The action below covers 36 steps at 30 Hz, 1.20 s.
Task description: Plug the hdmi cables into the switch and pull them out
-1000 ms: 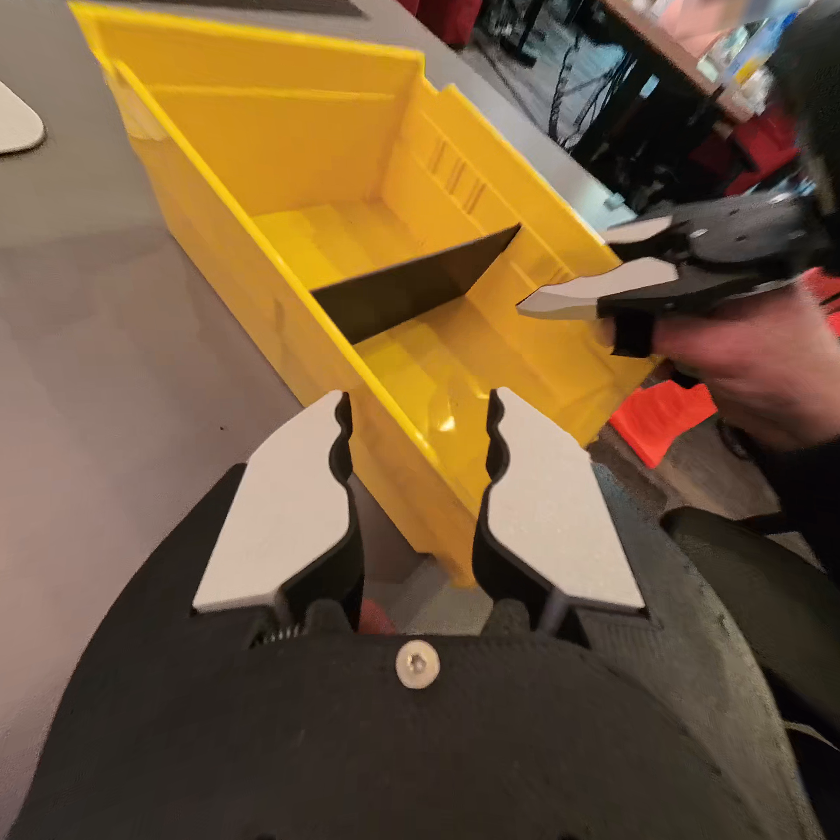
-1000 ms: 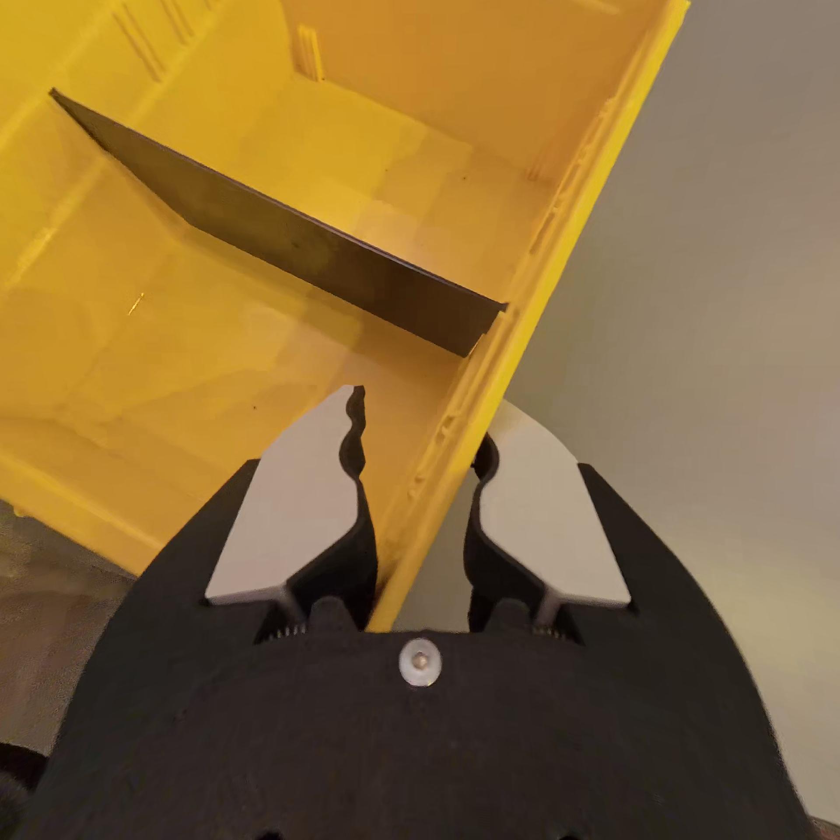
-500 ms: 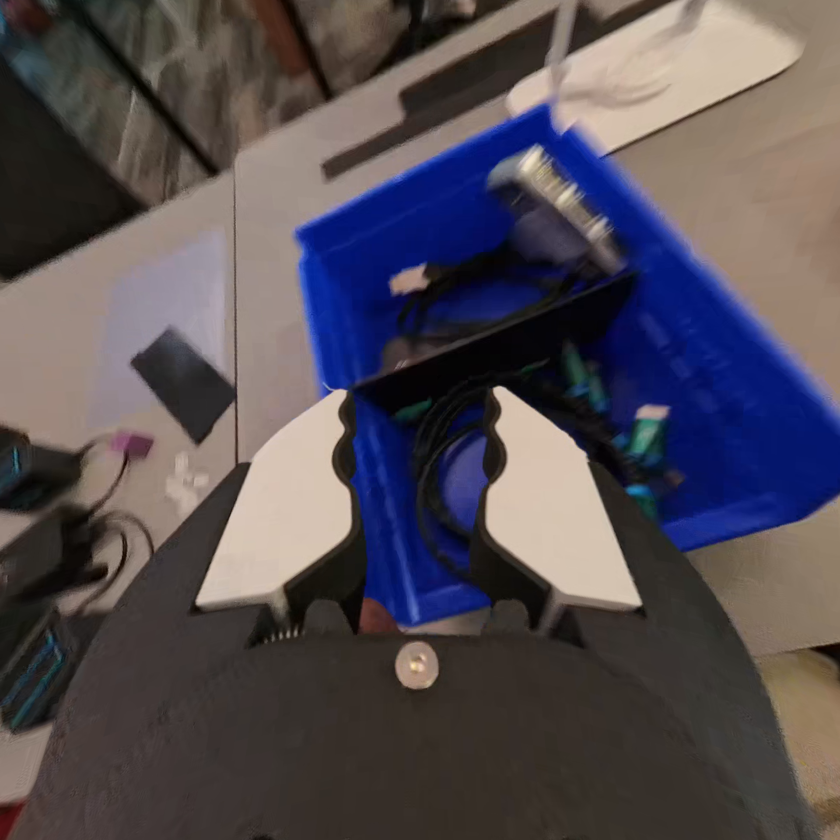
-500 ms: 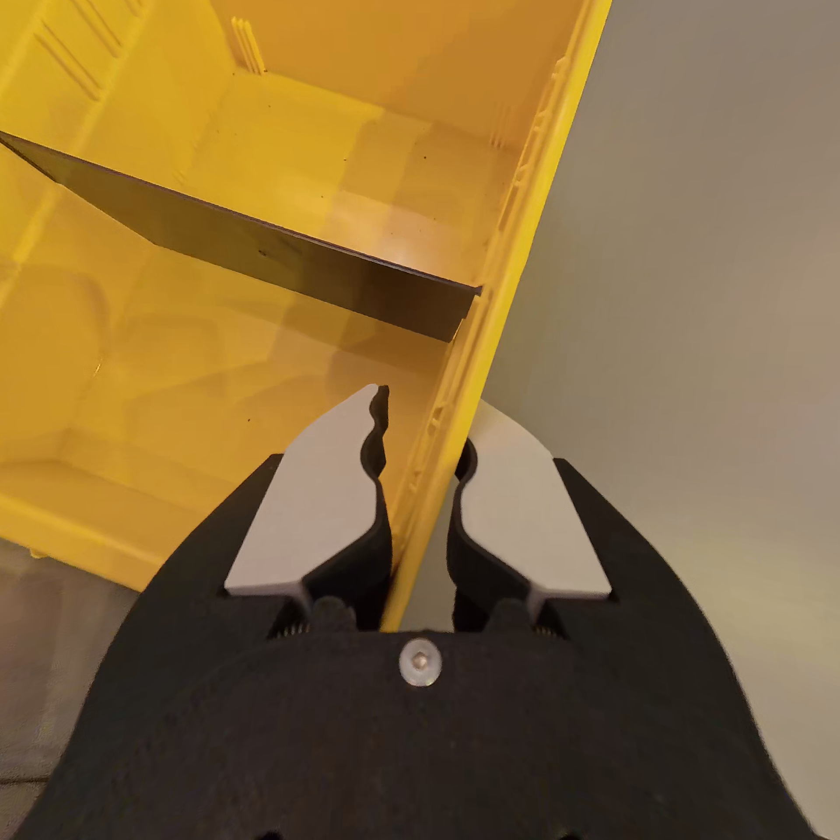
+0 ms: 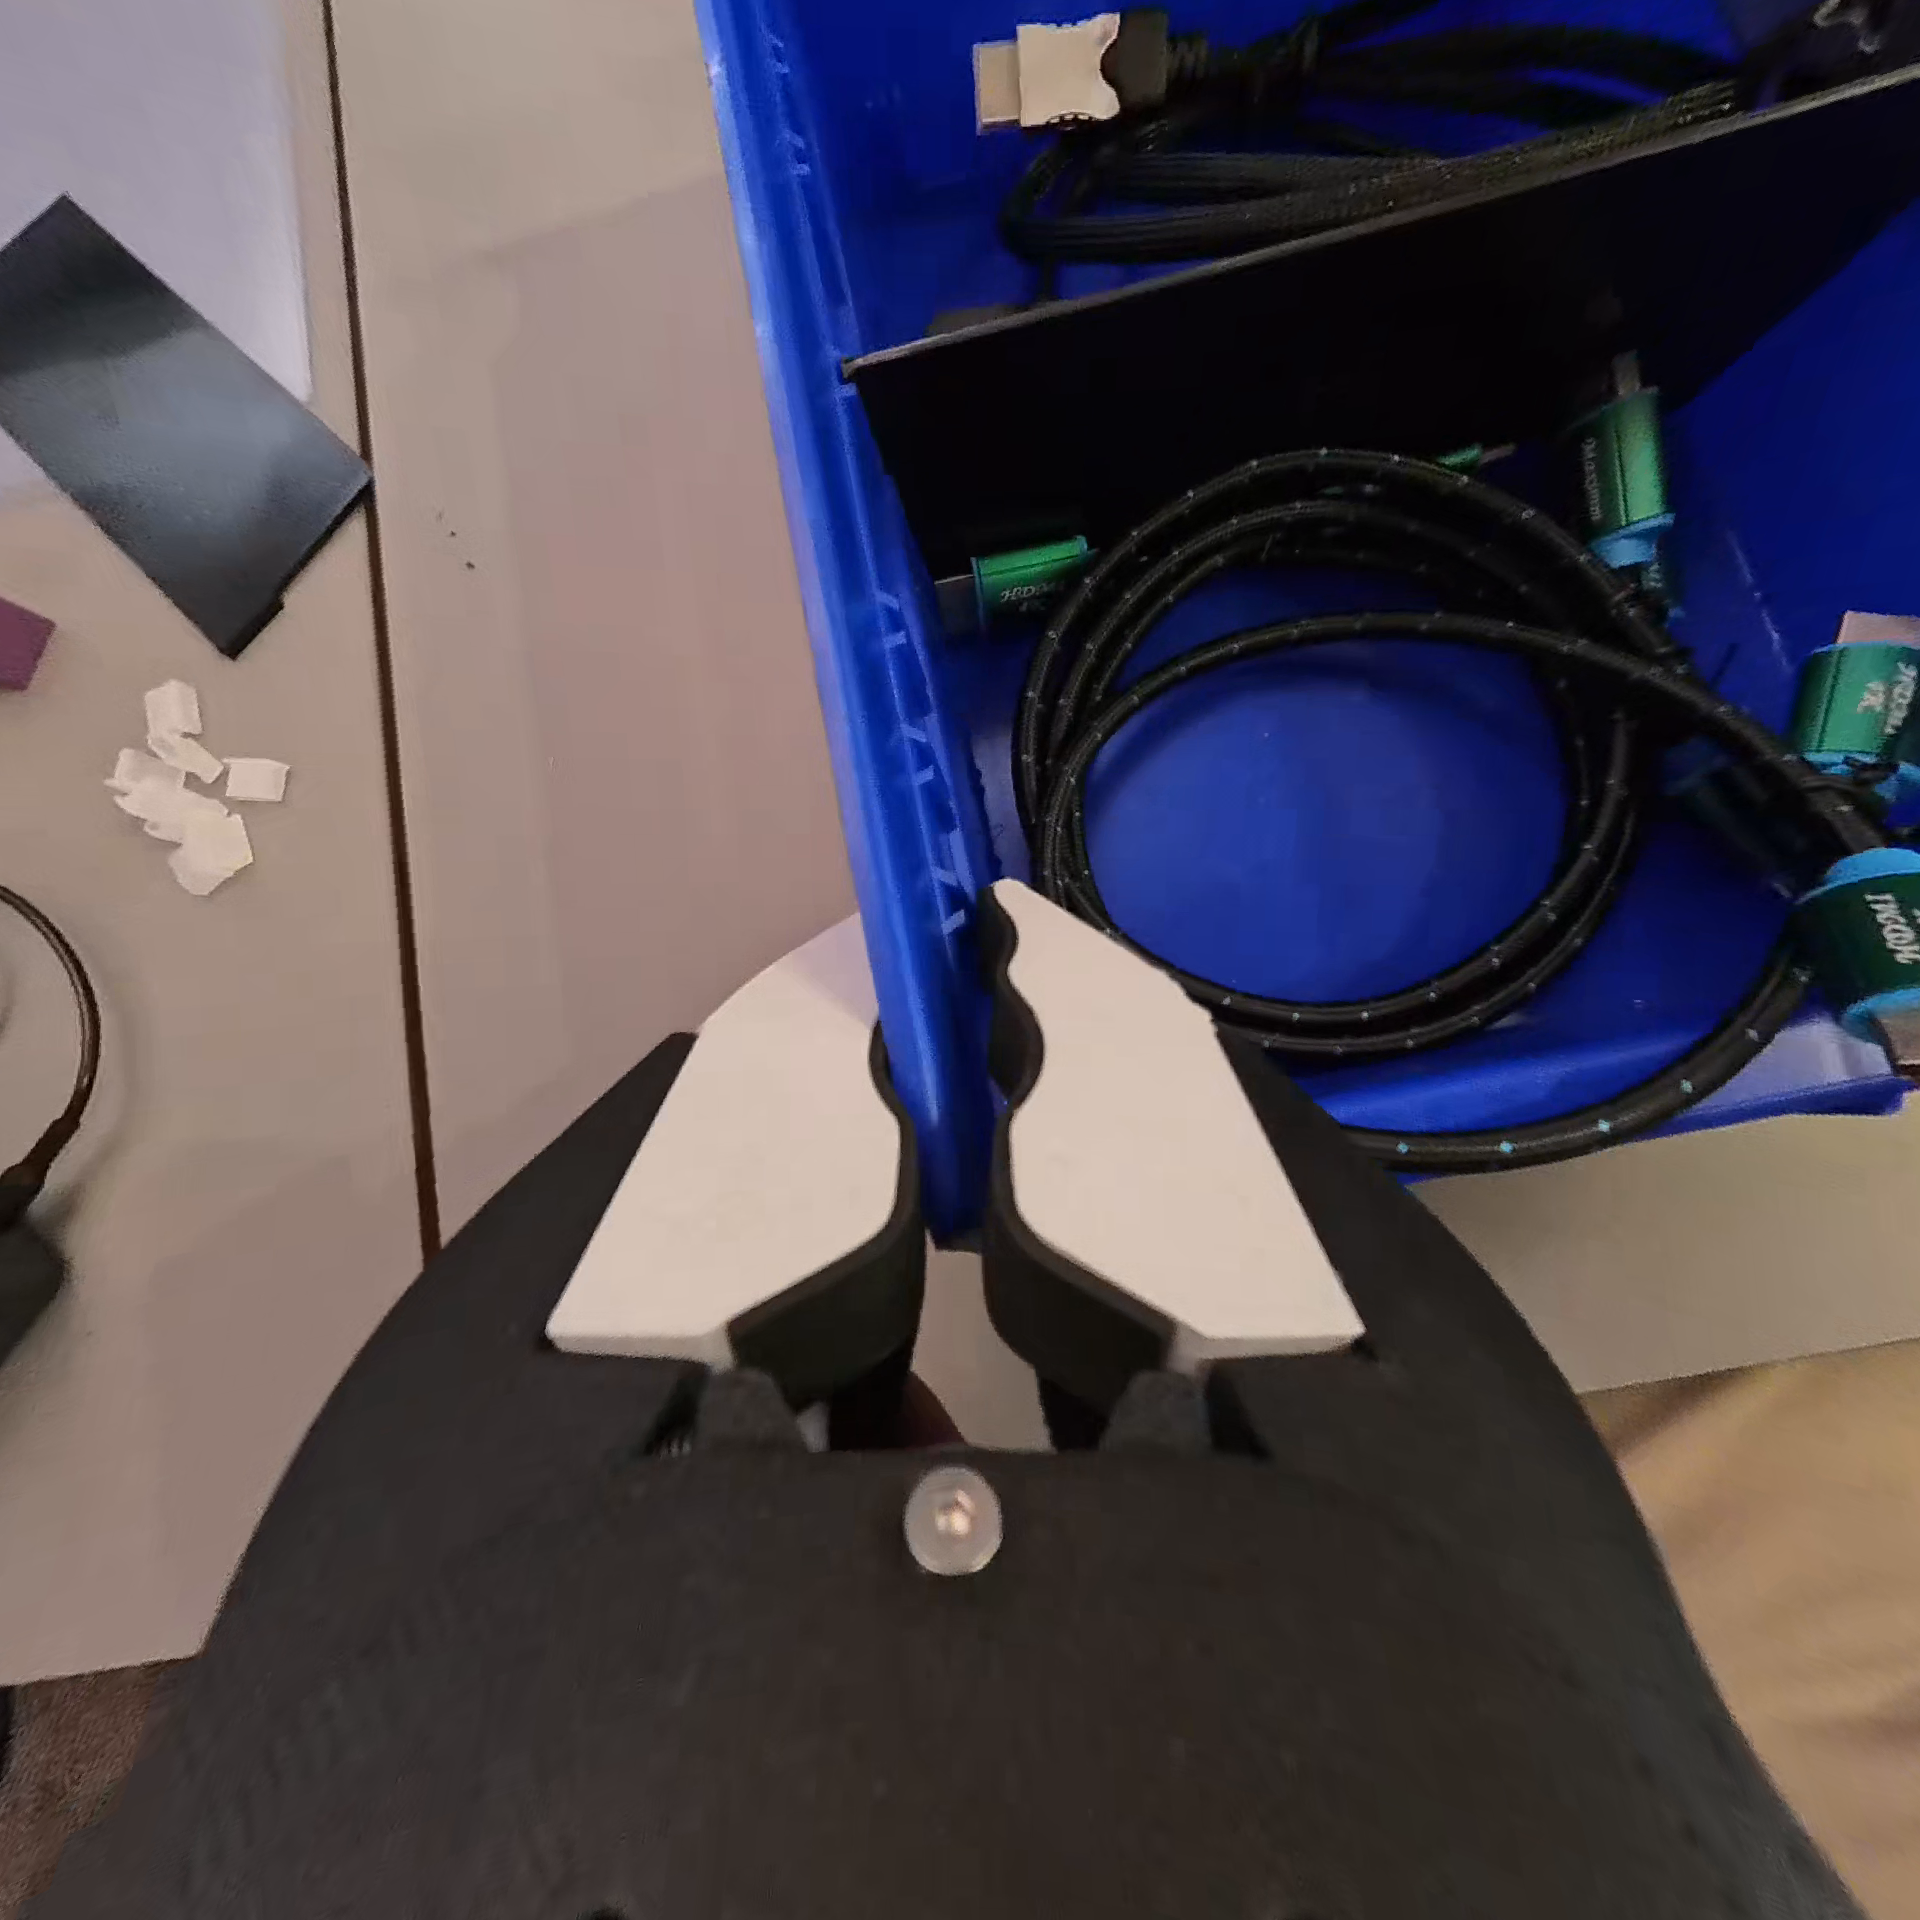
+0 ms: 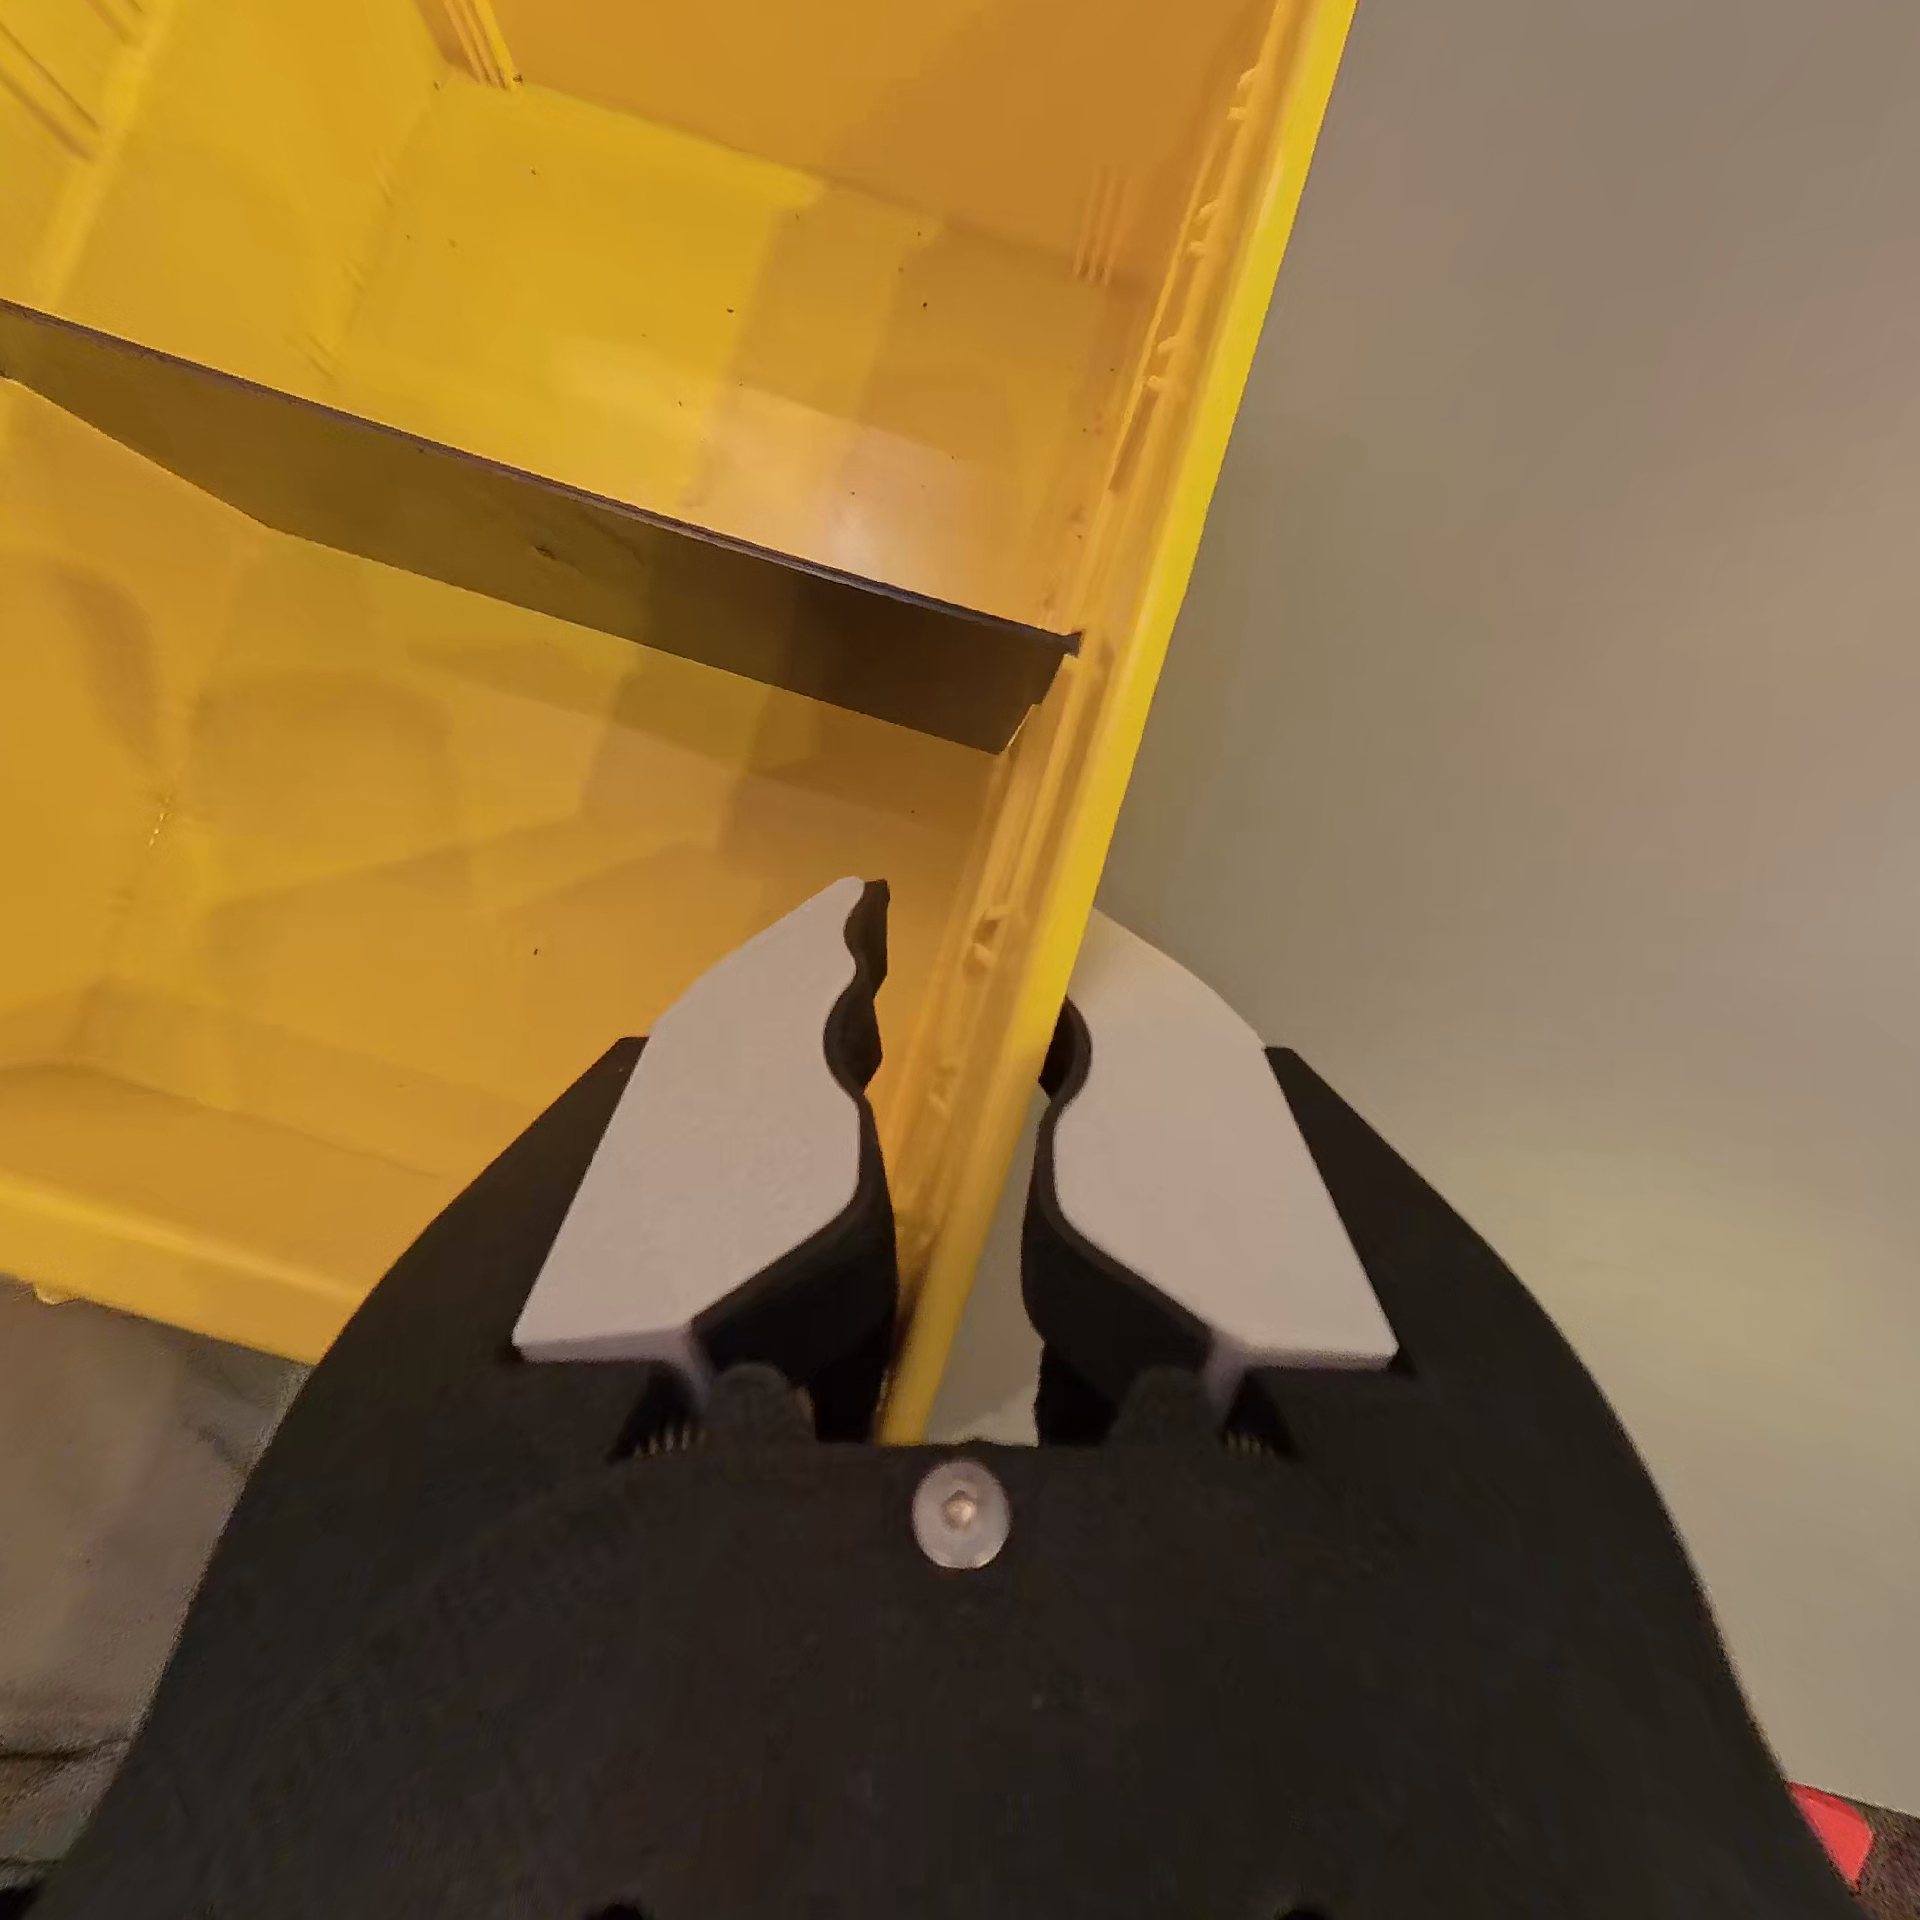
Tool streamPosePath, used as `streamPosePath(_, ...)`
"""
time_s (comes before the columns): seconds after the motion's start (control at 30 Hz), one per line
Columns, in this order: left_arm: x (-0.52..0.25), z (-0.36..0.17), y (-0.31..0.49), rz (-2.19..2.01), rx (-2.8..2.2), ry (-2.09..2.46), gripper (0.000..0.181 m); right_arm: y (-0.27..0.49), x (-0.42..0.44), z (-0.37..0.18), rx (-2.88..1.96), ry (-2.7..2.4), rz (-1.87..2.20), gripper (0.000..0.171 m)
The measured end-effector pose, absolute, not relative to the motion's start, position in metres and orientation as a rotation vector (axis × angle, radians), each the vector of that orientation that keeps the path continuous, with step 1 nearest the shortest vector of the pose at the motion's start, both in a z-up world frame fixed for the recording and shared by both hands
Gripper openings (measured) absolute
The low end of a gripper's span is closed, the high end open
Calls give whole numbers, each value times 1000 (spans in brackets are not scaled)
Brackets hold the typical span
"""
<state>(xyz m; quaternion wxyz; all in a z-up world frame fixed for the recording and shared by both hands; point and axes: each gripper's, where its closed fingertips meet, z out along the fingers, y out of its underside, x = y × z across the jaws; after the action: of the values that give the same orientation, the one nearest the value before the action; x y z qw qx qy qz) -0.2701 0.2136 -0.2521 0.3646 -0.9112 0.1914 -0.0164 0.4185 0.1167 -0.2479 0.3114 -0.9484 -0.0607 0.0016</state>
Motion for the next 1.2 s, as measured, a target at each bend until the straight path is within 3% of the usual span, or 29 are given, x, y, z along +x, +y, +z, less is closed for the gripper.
streamPosePath(0.6, -341, -253, 187, -40, -2367, 304, 5, 112, 483, -251, -2586, -242, -67, 26)
streamPosePath(0.77, -344, -252, 188, -55, -2344, 327, 7, 115, 487, -245, -2532, -316, -219, 40)
streamPosePath(1.0, -351, -249, 195, -2, -2307, 331, 15, 119, 490, -196, -2350, -360, -550, 55)
streamPosePath(1.1, -351, -244, 195, 29, -2286, 343, 30, 122, 468, -174, -2276, -393, -601, 60)
streamPosePath(1.2, -354, -215, 200, 214, -2167, 400, 30, 127, 426, -161, -2220, -468, -570, 64)
